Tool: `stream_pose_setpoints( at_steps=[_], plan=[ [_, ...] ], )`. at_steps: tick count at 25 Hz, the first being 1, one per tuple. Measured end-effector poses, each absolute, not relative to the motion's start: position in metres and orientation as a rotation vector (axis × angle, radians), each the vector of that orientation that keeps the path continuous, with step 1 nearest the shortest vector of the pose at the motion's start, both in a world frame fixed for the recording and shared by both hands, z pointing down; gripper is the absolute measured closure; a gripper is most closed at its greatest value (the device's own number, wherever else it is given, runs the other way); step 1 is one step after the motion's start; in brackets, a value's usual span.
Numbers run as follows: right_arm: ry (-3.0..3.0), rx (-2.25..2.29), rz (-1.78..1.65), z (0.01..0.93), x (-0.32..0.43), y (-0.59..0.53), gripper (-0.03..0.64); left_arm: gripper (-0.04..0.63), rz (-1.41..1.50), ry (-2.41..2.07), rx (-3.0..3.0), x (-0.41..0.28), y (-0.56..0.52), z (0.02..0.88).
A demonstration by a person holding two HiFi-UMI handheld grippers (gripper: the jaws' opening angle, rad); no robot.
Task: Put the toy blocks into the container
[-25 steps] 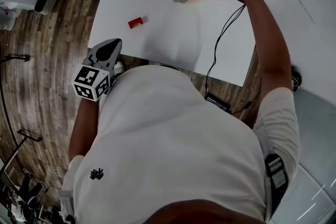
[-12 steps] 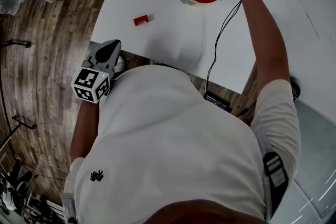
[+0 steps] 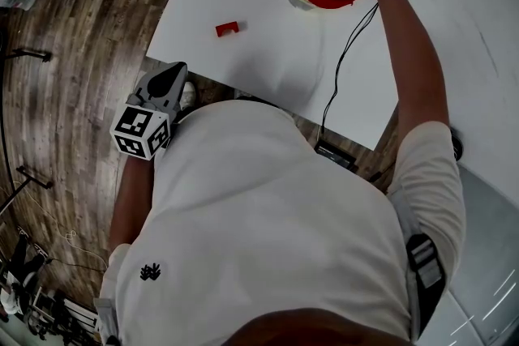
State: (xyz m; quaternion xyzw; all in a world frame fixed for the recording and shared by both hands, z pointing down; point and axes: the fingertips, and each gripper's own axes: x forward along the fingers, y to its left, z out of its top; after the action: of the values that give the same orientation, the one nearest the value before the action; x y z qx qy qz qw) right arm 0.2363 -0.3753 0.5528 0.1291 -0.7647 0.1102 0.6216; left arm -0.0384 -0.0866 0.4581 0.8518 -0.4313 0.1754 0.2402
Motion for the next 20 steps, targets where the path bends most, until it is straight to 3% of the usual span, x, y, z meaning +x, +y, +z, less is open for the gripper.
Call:
stream_pose_setpoints(
  at_steps=[20],
  plan=[
    [-1.797,0.47,0.255,0.511,0.243,-0.353,0.339,0.589,0.463,-1.059,2.418,-0.055,-0.087,0.457]
  ],
)
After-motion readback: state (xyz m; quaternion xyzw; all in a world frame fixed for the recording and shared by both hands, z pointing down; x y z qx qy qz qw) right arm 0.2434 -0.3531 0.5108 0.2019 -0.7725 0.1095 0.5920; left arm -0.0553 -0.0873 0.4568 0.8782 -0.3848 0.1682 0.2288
